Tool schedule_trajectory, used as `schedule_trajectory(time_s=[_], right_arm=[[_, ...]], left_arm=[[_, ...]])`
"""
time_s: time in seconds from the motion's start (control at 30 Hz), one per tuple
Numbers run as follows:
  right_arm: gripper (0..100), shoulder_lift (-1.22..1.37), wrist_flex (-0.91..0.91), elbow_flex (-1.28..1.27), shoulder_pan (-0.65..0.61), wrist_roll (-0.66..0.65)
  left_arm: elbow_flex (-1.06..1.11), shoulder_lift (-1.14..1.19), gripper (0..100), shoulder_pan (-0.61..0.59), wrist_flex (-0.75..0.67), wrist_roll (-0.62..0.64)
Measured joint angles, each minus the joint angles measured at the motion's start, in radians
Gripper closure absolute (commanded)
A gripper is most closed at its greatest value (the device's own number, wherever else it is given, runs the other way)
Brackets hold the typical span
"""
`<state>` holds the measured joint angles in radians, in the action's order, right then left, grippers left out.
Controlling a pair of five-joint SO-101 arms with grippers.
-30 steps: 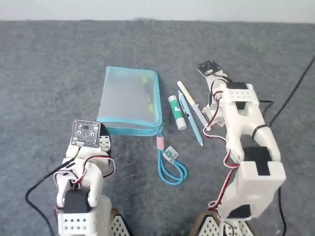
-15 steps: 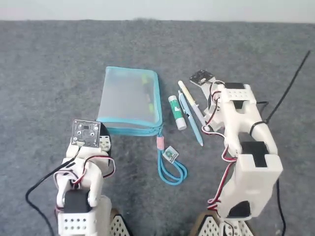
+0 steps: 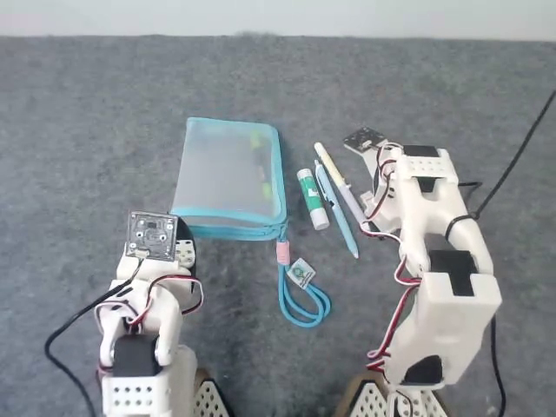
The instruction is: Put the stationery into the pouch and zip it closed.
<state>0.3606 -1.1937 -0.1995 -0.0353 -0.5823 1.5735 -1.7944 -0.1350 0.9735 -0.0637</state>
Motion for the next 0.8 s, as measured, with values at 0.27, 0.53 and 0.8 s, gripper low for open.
schedule_trajectory(time_s=[0.27,0.53,0.8], right_arm=[[99.1,-0.169,-0.091,-0.021,0.032,0.141],[99.1,-0.539,-0.27,-0.121,0.011,0.178],[99.1,-1.0,-0.379,-0.285,-0.304,0.173]], left_arm=[[0.0,0.0,99,0.0,0.0,0.0],[0.011,0.0,99,0.0,0.0,0.0],[0.011,0.0,99,0.0,0.0,0.0]])
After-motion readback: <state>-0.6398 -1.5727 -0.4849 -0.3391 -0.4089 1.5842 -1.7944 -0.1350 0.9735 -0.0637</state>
